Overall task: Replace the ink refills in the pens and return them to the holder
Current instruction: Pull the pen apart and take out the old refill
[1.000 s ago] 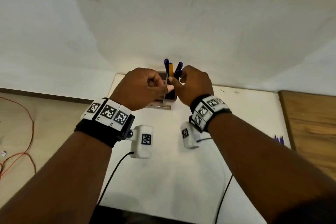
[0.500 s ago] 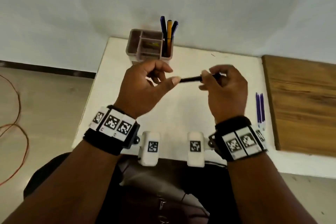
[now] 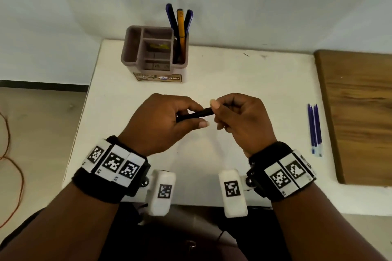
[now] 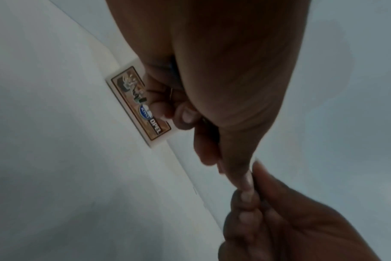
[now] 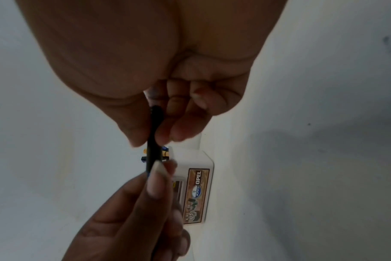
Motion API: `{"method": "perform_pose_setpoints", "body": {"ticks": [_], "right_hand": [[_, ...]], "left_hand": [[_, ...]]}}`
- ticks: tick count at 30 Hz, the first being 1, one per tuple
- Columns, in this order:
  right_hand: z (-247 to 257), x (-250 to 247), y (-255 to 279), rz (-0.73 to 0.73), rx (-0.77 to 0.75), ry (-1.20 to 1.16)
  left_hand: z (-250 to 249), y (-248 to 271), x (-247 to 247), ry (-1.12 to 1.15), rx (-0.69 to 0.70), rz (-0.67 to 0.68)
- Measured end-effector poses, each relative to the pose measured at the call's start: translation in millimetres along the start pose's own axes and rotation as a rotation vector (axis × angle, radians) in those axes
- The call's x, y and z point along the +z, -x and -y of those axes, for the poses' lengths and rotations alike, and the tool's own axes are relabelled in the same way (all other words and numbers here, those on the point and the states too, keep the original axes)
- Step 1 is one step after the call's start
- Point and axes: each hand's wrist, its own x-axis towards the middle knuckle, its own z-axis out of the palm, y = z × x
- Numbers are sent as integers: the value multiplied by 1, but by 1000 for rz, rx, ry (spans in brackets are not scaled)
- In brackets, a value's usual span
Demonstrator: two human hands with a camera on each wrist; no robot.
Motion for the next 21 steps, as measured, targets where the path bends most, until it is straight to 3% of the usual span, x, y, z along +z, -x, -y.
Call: {"method": "perform_pose_setpoints", "body": {"ticks": [8, 13, 15, 18, 21], "right_hand": [[-7, -1, -1, 134, -185, 60], [-11, 4, -3, 179, -55, 112], [-15, 5, -5, 151, -78, 208], [-22, 2, -8, 154, -130, 174], [-20, 3, -7, 193, -65, 119]], "left_hand": [[5, 0, -21, 93, -97, 178], [13, -2, -14, 94, -127, 149], [13, -3, -12, 83, -122, 156], [15, -5, -8, 103, -137, 142], [16, -5, -6, 114, -134, 131]]}}
